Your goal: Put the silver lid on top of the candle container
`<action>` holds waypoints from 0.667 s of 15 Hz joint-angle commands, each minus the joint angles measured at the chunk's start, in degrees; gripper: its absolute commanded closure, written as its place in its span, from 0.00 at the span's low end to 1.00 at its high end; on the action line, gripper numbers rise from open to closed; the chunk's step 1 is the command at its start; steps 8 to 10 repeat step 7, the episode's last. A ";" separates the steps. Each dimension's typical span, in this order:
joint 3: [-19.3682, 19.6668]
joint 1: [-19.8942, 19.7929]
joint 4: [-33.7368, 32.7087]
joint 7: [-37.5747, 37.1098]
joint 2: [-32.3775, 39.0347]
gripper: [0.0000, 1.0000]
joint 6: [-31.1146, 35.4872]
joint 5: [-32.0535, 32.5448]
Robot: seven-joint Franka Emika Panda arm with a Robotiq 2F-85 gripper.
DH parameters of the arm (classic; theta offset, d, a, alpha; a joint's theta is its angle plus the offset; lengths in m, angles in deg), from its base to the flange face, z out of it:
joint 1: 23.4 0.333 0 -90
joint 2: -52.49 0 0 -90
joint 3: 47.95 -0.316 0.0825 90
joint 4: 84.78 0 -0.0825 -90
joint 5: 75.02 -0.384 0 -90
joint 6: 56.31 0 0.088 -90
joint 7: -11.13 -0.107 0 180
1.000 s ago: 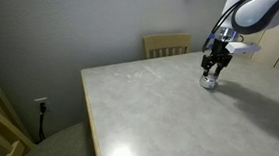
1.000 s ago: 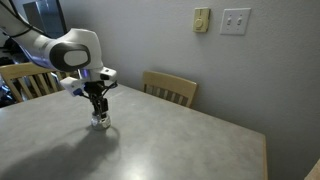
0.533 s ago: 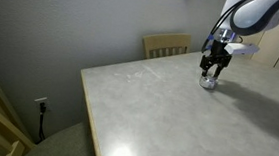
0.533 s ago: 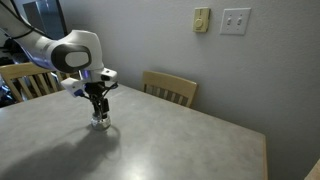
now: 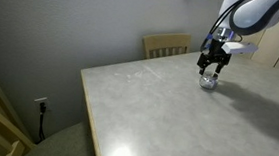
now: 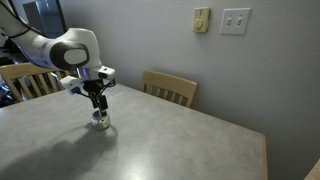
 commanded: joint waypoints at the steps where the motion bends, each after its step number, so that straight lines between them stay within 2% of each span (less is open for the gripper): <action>1: 2.13 3.10 1.03 -4.85 -1.85 0.00 -1.01 2.62; 4: 3.34 5.00 0.96 -9.20 -2.19 0.00 -1.24 4.43; 5: 1.97 3.61 -0.05 -7.00 -0.60 0.00 -0.08 3.15; 10: 2.45 4.41 -0.05 -8.49 -0.86 0.00 -0.09 3.72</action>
